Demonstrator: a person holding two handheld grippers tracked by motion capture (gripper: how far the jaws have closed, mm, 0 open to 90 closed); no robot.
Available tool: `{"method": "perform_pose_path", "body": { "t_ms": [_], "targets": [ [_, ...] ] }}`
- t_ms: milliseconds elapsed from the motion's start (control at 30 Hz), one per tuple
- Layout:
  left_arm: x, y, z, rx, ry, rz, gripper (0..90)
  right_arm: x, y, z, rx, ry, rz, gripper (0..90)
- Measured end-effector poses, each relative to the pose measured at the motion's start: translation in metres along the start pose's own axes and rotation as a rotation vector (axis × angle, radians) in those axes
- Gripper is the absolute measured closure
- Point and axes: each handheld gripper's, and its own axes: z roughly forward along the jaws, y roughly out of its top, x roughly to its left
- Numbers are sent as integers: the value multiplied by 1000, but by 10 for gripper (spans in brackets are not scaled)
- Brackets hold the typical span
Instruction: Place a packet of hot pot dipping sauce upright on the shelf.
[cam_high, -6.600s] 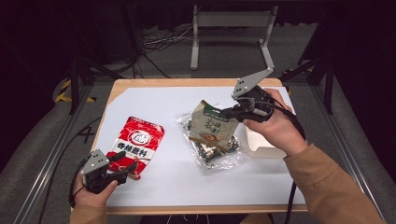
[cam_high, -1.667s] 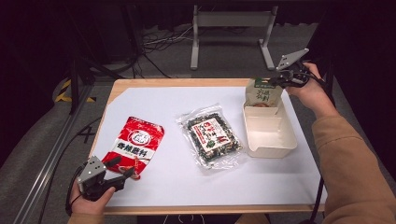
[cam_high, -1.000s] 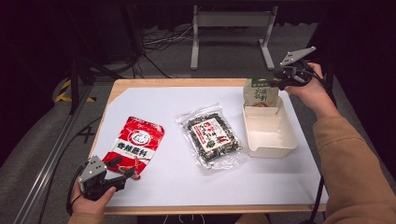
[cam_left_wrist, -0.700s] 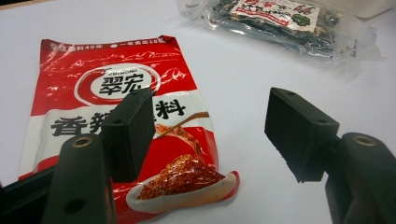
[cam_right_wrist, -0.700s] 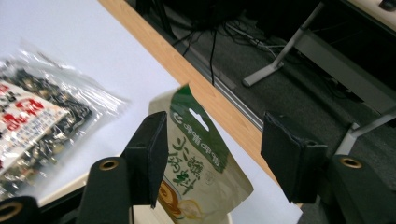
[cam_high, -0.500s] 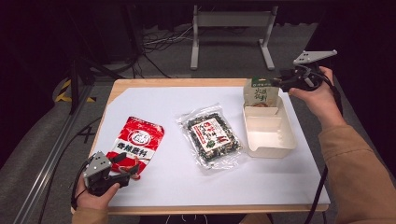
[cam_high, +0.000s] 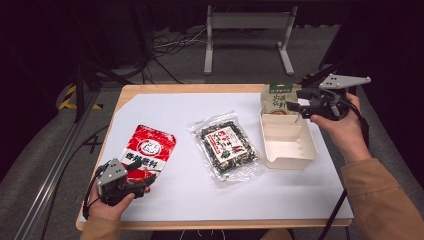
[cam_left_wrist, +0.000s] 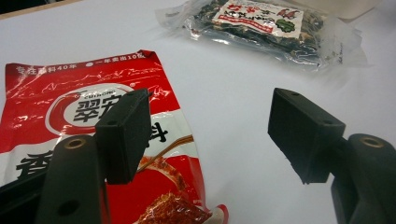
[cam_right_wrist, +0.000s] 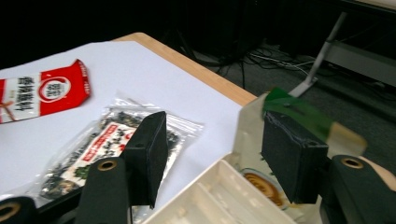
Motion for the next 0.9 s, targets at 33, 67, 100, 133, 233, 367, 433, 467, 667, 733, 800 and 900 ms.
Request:
{"method": "perform_pose_path", "body": {
  "t_ms": [33,67,100,133,233,367,433,467,667,733,800,900],
  "targets": [
    [0,1,0,1,-4,2,302,4,-2,-1,-1,7,3,402],
    [-1,1,1,0,-5,10,292,12,-8,-2,-11,23,-5,400],
    [-2,3,1,6,-10,17,292,12,-8,-2,-11,23,-5,400],
    [-4,4,2,13,-14,29,288,16,-11,-3,-16,27,-3,400],
    [-6,6,4,29,-22,53,270,26,-19,-3,-24,36,-5,400],
    [-6,10,6,37,-24,49,270,41,-36,-1,-39,53,12,400],
    [-6,10,5,33,-23,41,273,44,-40,-1,-39,52,14,400],
    [-6,10,4,27,-20,47,284,48,-43,-1,-39,54,15,400],
    [-7,12,8,71,-46,33,329,64,-63,1,-74,80,30,426],
    [-8,14,9,81,-47,43,331,68,-68,2,-79,92,39,430],
    [-9,17,10,88,-48,42,308,71,-71,4,-72,106,37,431],
    [-6,23,11,58,-58,40,246,76,-76,5,-62,107,26,436]
  ]
}}
